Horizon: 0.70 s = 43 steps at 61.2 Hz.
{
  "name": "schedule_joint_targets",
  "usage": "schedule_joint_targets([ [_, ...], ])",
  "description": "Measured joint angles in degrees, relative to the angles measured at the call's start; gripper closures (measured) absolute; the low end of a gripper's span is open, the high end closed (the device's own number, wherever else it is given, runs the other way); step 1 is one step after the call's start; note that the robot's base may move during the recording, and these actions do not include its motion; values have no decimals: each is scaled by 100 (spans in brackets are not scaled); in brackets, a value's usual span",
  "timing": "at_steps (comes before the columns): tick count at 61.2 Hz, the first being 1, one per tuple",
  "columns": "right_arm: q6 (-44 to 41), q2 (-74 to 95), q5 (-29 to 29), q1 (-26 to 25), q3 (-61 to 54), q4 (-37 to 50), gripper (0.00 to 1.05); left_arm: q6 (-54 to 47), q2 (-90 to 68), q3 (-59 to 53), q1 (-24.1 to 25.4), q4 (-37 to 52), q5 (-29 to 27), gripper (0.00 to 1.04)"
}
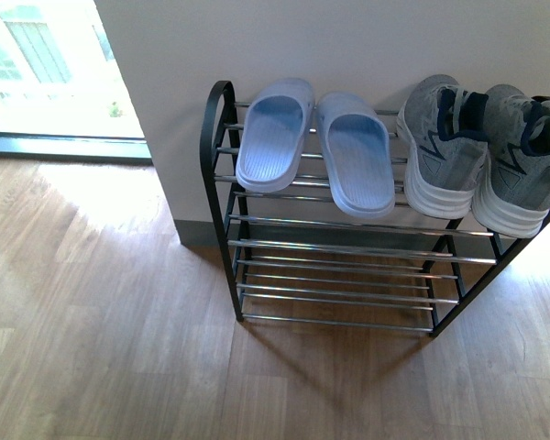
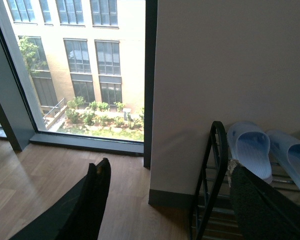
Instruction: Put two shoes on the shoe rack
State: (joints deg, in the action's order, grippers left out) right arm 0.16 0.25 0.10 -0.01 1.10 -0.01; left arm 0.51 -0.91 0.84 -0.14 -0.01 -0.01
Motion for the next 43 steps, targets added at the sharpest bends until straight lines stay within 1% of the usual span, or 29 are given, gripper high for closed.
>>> schedule_joint_targets([
  [5, 0, 0, 0, 0, 0, 0, 9, 0, 0, 0, 0, 0, 0, 18],
  [7, 0, 0, 0, 0, 0, 0, 9, 0, 0, 0, 0, 0, 0, 11],
  [9, 0, 0, 0, 0, 0, 0, 9, -7, 0, 0, 0, 0, 0, 8],
  [13, 0, 0, 0, 0, 0, 0, 9, -9, 0, 0, 0, 0, 0, 10],
  [43, 0, 0, -2, 0, 0, 0, 9, -11, 0, 0, 0, 0, 0, 9],
])
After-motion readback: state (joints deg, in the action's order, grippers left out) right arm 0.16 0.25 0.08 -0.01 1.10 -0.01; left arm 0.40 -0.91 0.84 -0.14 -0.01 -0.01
